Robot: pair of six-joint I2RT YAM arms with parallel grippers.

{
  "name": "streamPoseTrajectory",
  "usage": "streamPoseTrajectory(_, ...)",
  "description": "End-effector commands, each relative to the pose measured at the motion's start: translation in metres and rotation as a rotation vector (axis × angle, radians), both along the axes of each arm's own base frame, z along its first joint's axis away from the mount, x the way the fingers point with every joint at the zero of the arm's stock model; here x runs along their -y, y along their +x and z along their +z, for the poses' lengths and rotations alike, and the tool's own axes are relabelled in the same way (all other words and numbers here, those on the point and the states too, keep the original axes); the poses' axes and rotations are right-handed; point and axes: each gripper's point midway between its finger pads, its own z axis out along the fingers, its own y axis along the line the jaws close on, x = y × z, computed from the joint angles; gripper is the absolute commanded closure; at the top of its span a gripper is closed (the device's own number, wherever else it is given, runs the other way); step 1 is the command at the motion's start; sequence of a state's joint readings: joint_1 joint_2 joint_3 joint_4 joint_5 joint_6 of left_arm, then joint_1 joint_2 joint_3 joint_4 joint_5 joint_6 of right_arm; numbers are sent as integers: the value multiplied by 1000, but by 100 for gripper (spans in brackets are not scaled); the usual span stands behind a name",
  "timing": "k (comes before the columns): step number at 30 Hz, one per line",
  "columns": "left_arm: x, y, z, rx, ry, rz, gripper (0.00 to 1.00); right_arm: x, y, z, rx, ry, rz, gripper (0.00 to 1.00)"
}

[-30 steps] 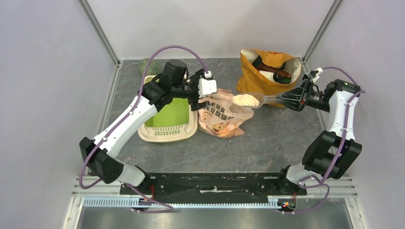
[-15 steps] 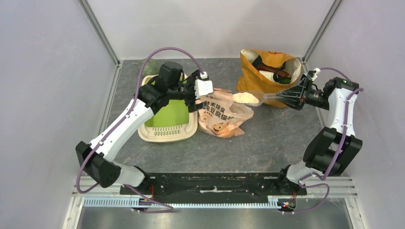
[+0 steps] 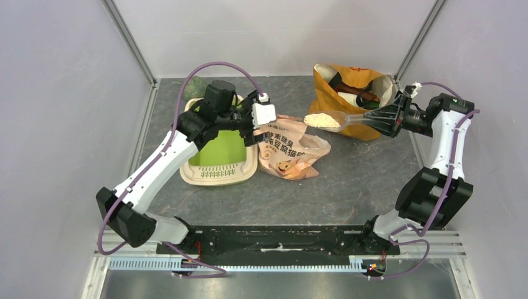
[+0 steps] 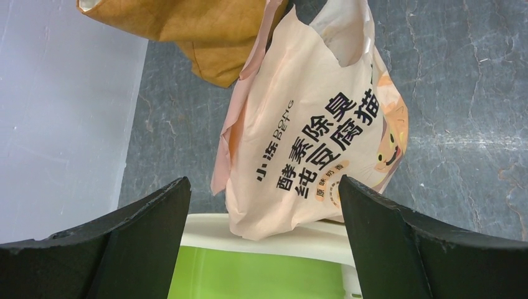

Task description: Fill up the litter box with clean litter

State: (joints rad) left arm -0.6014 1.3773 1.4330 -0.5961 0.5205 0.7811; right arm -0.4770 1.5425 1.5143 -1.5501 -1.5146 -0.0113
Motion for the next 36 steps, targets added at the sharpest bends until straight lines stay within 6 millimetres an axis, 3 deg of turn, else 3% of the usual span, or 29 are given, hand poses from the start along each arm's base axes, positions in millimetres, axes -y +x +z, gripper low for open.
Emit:
streamPoseTrajectory(1,-6,-1,12,16,-29,35,4,-1,-1,37,-90,162,1,100)
streamPoseTrajectory(20,-17,-8,13,16,-34,58,4,-8,11,64,-30,121,63,100)
streamPoseTrajectory(28,-27,-9,18,24,-36,88,4,-25,20,63,-42,67,124,100)
streamPoseTrajectory(36,-42,-11,19,25,-51,133,4,-46,48,65,-52,-11,132,100)
